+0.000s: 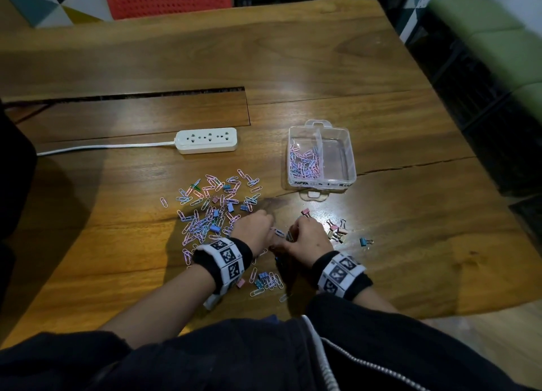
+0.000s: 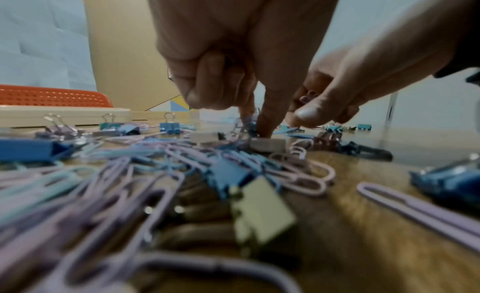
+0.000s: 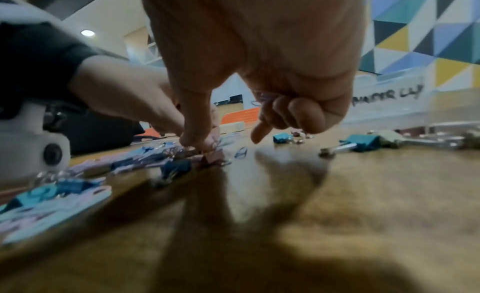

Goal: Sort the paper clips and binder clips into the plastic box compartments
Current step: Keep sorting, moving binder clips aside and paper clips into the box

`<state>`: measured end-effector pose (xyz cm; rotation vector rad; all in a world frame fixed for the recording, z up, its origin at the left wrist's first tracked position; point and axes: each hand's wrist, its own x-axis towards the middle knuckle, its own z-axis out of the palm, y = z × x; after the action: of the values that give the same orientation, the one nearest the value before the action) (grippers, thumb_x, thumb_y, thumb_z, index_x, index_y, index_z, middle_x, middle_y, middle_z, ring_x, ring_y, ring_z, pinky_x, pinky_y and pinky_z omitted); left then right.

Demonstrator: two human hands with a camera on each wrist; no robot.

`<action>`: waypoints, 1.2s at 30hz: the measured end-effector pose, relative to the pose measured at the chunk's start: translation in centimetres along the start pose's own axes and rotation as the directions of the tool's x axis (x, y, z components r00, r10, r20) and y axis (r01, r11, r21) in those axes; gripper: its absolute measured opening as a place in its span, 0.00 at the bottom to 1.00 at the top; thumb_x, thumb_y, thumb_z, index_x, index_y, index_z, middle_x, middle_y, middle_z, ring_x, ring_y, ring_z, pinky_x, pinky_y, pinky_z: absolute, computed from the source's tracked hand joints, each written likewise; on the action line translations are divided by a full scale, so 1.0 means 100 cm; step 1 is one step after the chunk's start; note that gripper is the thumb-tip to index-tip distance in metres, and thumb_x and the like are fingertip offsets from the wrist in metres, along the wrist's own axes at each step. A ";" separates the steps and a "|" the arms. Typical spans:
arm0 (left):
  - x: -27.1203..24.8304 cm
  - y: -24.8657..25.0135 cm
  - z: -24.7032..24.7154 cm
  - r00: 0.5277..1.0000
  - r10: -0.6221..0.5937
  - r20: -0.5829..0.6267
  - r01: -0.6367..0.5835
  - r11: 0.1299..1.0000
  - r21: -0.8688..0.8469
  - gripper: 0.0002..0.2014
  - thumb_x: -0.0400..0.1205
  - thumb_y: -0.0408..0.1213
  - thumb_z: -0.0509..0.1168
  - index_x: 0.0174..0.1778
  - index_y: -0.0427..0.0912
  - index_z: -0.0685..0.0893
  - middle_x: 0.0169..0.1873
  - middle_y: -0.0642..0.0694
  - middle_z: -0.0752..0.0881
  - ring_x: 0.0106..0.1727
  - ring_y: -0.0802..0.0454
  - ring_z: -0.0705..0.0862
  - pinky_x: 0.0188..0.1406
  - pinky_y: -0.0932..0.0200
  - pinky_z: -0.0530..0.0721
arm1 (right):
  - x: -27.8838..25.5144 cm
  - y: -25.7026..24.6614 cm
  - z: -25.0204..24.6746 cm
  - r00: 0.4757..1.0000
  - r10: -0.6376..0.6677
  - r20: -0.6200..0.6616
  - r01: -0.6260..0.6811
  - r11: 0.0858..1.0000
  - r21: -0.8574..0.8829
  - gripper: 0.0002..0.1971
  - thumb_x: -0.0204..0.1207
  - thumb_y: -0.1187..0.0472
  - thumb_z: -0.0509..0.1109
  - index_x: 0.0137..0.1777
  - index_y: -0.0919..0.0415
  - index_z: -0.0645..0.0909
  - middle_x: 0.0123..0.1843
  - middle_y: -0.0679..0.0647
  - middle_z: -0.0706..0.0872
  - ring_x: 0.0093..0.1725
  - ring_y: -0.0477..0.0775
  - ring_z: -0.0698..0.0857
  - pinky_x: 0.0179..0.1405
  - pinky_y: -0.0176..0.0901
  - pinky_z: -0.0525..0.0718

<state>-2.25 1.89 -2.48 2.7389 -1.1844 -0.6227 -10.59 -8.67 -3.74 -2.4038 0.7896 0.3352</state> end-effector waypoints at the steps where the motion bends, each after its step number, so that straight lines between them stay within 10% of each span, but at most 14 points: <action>1: 0.000 0.000 0.000 1.000 -0.004 -0.003 0.004 1.000 0.005 0.15 0.84 0.43 0.56 0.59 0.37 0.78 0.56 0.41 0.80 0.57 0.44 0.81 0.55 0.51 0.80 | 0.000 -0.002 0.002 1.000 -0.025 -0.001 0.024 0.998 -0.063 0.27 0.63 0.43 0.75 0.52 0.61 0.74 0.53 0.56 0.77 0.53 0.55 0.76 0.54 0.47 0.79; 6: 0.002 -0.013 -0.006 0.995 -0.081 0.062 0.098 0.928 -0.360 0.13 0.85 0.43 0.54 0.47 0.39 0.78 0.40 0.47 0.78 0.40 0.52 0.79 0.40 0.60 0.77 | -0.002 -0.006 0.005 0.995 -0.099 0.017 0.100 0.989 -0.105 0.15 0.75 0.56 0.66 0.57 0.65 0.74 0.58 0.59 0.76 0.59 0.57 0.75 0.63 0.48 0.75; 9: 0.005 -0.021 -0.012 0.972 -0.151 0.180 0.235 0.662 -0.712 0.11 0.86 0.37 0.50 0.39 0.41 0.71 0.30 0.50 0.69 0.28 0.57 0.66 0.28 0.64 0.66 | -0.001 -0.003 0.001 0.990 -0.118 0.083 0.127 0.986 -0.112 0.12 0.78 0.59 0.63 0.56 0.66 0.75 0.59 0.60 0.75 0.60 0.57 0.74 0.63 0.48 0.74; 13: 0.002 -0.031 -0.015 0.921 -0.201 0.334 0.357 0.091 -0.929 0.12 0.80 0.31 0.48 0.30 0.43 0.66 0.26 0.48 0.65 0.23 0.56 0.63 0.16 0.69 0.61 | 0.000 0.003 -0.002 0.975 -0.154 0.158 0.177 0.974 -0.141 0.11 0.79 0.60 0.61 0.56 0.66 0.74 0.59 0.59 0.73 0.60 0.57 0.72 0.62 0.47 0.72; 16: -0.001 -0.037 -0.014 0.923 -0.133 0.362 0.364 -0.005 -0.931 0.13 0.79 0.31 0.49 0.28 0.42 0.68 0.24 0.47 0.72 0.17 0.58 0.67 0.13 0.71 0.62 | 0.000 0.008 -0.006 0.976 -0.165 0.144 0.177 0.981 -0.078 0.04 0.79 0.62 0.61 0.47 0.63 0.73 0.53 0.58 0.72 0.54 0.55 0.73 0.58 0.46 0.74; 19: -0.004 -0.037 -0.016 0.920 -0.132 0.370 0.386 0.133 -0.913 0.13 0.82 0.36 0.52 0.31 0.44 0.70 0.25 0.49 0.73 0.20 0.57 0.67 0.14 0.69 0.64 | -0.002 0.012 -0.017 0.992 -0.080 0.099 0.061 0.981 0.185 0.07 0.78 0.64 0.62 0.39 0.60 0.71 0.45 0.54 0.74 0.45 0.51 0.75 0.45 0.40 0.73; 21: -0.004 -0.029 -0.019 0.929 -0.175 0.326 0.370 0.436 -0.820 0.13 0.84 0.41 0.55 0.34 0.44 0.72 0.29 0.49 0.73 0.26 0.56 0.70 0.20 0.67 0.70 | -0.004 0.016 -0.028 0.994 -0.014 0.106 -0.034 0.901 0.432 0.05 0.78 0.65 0.62 0.40 0.61 0.72 0.38 0.52 0.76 0.39 0.49 0.77 0.40 0.37 0.75; 25: 0.000 -0.013 -0.015 0.972 -0.226 0.068 0.236 0.933 -0.272 0.13 0.86 0.36 0.51 0.57 0.34 0.77 0.52 0.40 0.79 0.50 0.45 0.80 0.50 0.53 0.78 | -0.008 0.024 -0.043 0.953 -0.024 0.301 -0.256 0.465 0.847 0.09 0.77 0.73 0.59 0.38 0.60 0.72 0.35 0.53 0.74 0.30 0.46 0.73 0.25 0.31 0.73; 32: 0.013 -0.008 -0.002 0.966 -0.255 0.036 0.257 0.962 -0.086 0.28 0.82 0.58 0.51 0.64 0.35 0.72 0.60 0.39 0.77 0.57 0.44 0.81 0.42 0.56 0.78 | -0.021 0.032 -0.046 0.877 -0.120 0.465 -0.433 0.224 0.873 0.10 0.79 0.69 0.53 0.46 0.64 0.77 0.36 0.56 0.76 0.30 0.48 0.78 0.25 0.34 0.77; 36: 0.011 -0.008 0.003 0.952 -0.296 0.078 0.289 0.953 0.091 0.39 0.75 0.67 0.54 0.67 0.35 0.69 0.63 0.38 0.76 0.60 0.42 0.80 0.47 0.51 0.83 | -0.030 0.029 -0.039 0.834 -0.138 0.534 -0.434 0.432 0.790 0.11 0.79 0.61 0.57 0.36 0.60 0.75 0.34 0.54 0.78 0.28 0.46 0.77 0.25 0.32 0.76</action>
<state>-1.12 1.68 -3.33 3.0123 -0.8376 -0.7525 -14.53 -11.48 -0.76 -1.1001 0.6655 0.4716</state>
